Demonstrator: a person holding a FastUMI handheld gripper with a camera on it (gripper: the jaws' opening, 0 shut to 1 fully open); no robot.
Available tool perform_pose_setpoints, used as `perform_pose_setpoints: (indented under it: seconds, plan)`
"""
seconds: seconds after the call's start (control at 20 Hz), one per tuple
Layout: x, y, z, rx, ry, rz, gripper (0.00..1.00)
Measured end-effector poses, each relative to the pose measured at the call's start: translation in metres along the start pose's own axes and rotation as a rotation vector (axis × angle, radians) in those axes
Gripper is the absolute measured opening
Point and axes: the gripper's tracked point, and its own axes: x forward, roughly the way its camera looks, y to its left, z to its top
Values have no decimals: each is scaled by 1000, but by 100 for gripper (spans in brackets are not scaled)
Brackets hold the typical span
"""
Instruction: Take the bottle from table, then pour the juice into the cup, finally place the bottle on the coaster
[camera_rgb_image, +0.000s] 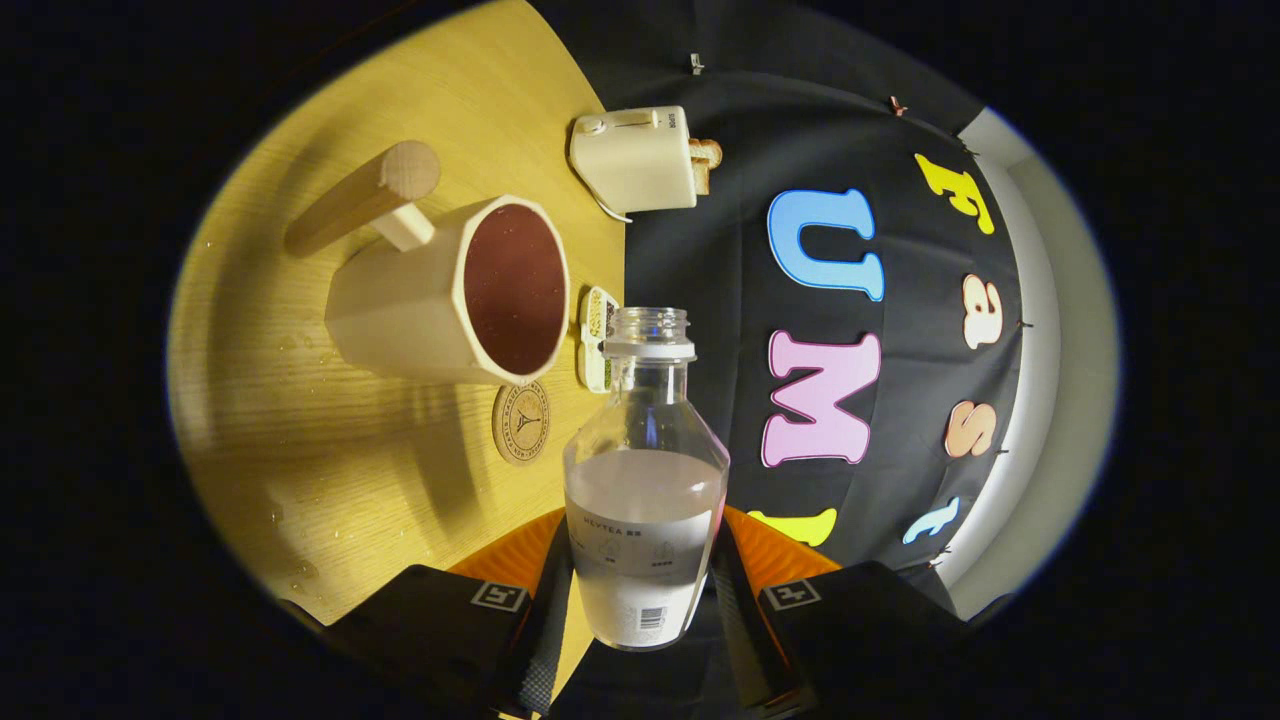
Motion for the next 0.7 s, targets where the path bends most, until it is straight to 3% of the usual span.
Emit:
perform_pose_setpoints:
  seconds: [0.7]
  plan:
    - [0,4,2,-147,-21,5,70]
